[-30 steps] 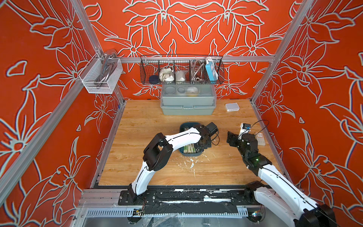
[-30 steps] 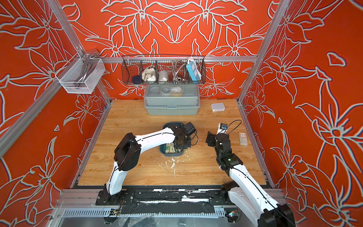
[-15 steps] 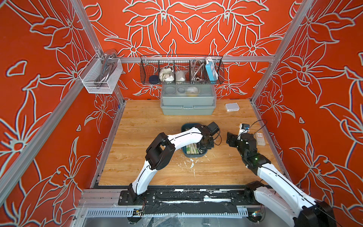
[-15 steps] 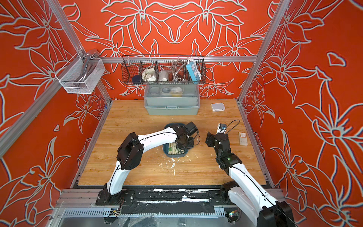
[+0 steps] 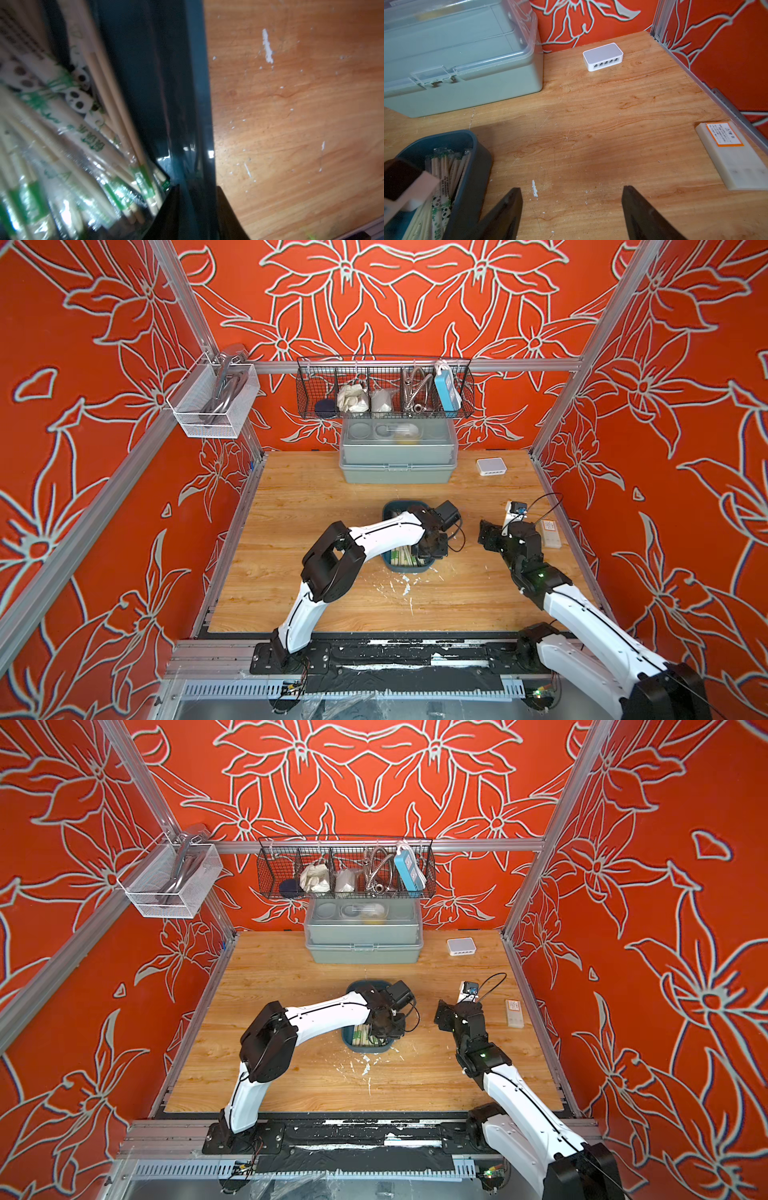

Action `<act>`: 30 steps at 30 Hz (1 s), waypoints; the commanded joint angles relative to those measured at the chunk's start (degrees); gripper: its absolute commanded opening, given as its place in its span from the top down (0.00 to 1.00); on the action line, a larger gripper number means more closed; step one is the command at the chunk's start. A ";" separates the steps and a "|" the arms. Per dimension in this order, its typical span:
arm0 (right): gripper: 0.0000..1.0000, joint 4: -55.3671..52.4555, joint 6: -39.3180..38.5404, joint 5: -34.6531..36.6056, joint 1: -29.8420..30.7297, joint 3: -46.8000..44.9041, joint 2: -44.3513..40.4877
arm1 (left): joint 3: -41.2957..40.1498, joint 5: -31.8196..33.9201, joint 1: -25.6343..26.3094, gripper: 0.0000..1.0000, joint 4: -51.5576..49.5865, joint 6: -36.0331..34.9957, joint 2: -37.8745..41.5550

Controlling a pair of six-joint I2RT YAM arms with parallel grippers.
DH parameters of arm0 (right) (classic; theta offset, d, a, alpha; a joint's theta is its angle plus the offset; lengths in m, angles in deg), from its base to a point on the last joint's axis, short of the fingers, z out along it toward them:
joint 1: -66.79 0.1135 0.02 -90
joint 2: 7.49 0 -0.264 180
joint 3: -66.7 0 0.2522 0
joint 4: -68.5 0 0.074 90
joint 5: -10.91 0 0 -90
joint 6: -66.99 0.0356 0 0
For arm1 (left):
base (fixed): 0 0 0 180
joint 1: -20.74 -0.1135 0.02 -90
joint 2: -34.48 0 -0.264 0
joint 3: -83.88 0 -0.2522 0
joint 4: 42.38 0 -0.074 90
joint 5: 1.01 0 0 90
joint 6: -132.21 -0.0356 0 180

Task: Take the paired disposable chopsticks out of the storage box
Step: Move the storage box to the center of the board.

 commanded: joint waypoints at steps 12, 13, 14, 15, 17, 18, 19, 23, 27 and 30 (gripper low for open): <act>0.19 0.77 -0.31 -2.75 0.24 0.89 2.26 | -31.05 13.67 0.41 0.47 28.39 -16.48 40.30; 0.19 0.98 -0.55 -3.61 0.30 0.89 2.19 | -33.25 14.31 0.32 0.44 29.86 -18.21 42.70; 0.19 1.38 -0.89 -4.81 0.33 0.84 1.93 | -35.82 14.44 0.10 0.39 31.28 -20.46 45.29; 0.20 1.92 -1.30 -6.11 0.33 0.75 1.54 | -38.04 14.21 -0.54 0.37 31.98 -22.19 47.44; 0.21 2.89 -1.71 -8.45 0.50 0.52 0.83 | -41.54 13.57 -3.14 0.37 31.15 -23.45 51.11; 0.21 3.13 -2.03 -9.91 0.58 0.66 0.57 | -44.14 12.13 -5.26 0.36 31.57 -24.21 53.24; 0.22 3.21 -2.39 -11.25 0.75 0.84 0.32 | -46.84 11.29 -7.17 0.36 32.44 -24.52 55.20; 0.23 4.36 -4.24 -17.26 2.79 2.60 1.36 | -60.85 10.39 -15.12 0.24 40.49 -23.81 66.86; 0.24 -1.96 -5.82 -20.66 5.45 9.79 6.03 | -70.93 11.99 -19.92 0.15 45.50 -25.08 74.18; 0.27 -8.53 -6.74 -22.99 6.88 15.93 10.79 | -74.08 10.73 -21.85 0.13 47.04 -28.90 75.14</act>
